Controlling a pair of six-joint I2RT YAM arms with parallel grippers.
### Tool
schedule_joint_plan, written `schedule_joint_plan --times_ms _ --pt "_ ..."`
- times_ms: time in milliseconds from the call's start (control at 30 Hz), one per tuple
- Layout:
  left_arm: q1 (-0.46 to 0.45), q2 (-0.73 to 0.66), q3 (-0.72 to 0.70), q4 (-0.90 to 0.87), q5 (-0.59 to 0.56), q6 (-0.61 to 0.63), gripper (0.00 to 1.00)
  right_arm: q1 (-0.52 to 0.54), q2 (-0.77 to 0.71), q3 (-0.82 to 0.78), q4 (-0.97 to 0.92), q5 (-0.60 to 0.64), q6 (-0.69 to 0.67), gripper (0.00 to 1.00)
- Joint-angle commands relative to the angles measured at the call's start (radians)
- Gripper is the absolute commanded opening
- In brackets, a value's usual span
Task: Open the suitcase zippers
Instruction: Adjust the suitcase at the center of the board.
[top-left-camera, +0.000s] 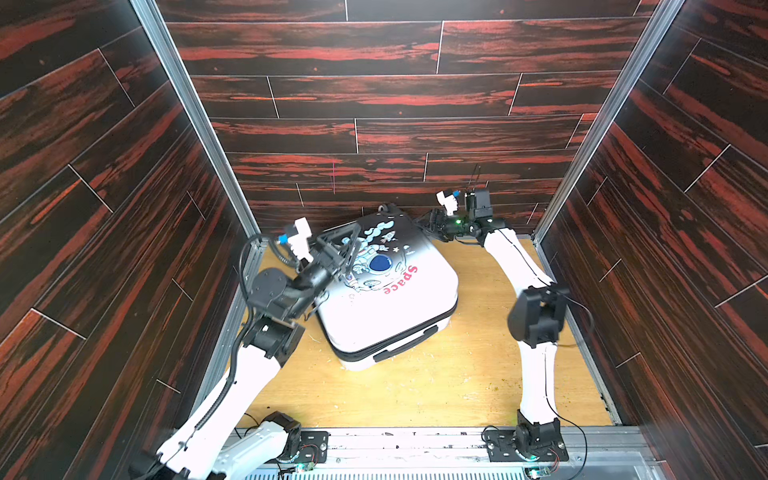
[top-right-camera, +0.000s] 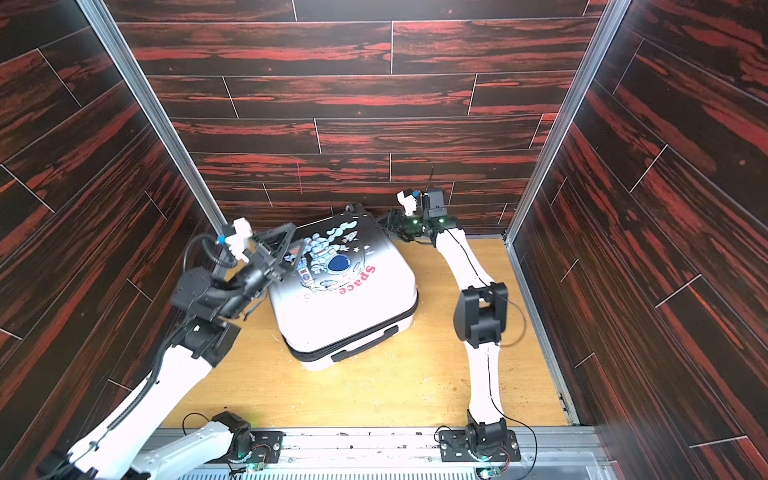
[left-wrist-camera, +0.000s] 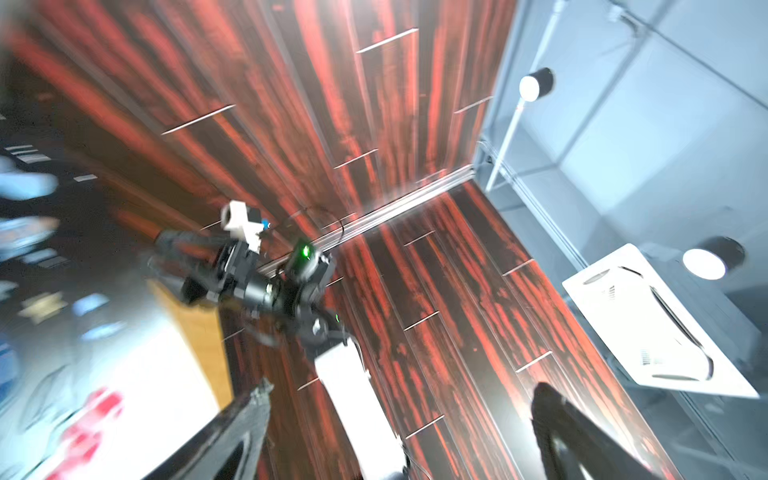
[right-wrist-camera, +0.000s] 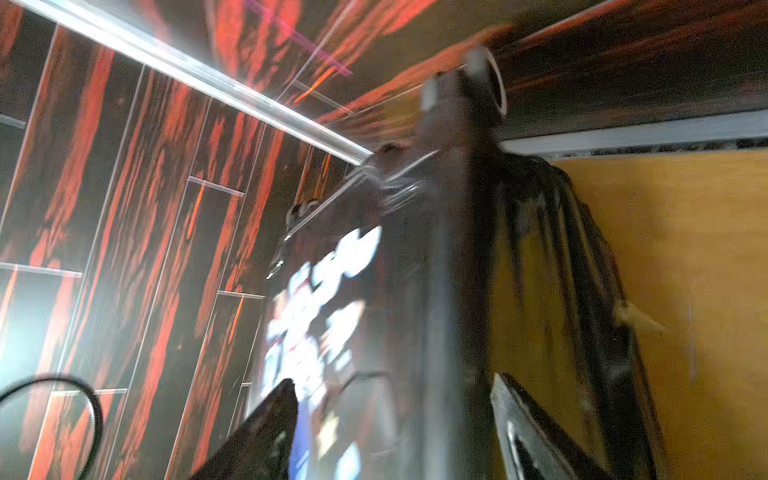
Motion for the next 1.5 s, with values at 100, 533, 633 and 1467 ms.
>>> schedule_joint_plan --times_ms 100,533,633,1467 --pt "-0.008 0.040 0.118 -0.445 -0.217 0.254 1.00 -0.052 -0.264 -0.137 -0.131 0.219 -0.146 0.76" --pt "0.399 0.226 0.416 -1.106 -0.545 0.427 1.00 0.015 -0.628 -0.657 -0.030 0.332 -0.146 0.76" --pt "0.449 0.406 0.562 -1.137 -0.541 0.438 1.00 0.036 -0.714 -0.747 -0.027 0.343 -0.133 0.76" --pt "0.525 1.035 0.758 -0.431 0.111 0.060 0.34 0.159 -1.090 -1.326 0.082 0.200 0.082 0.71"
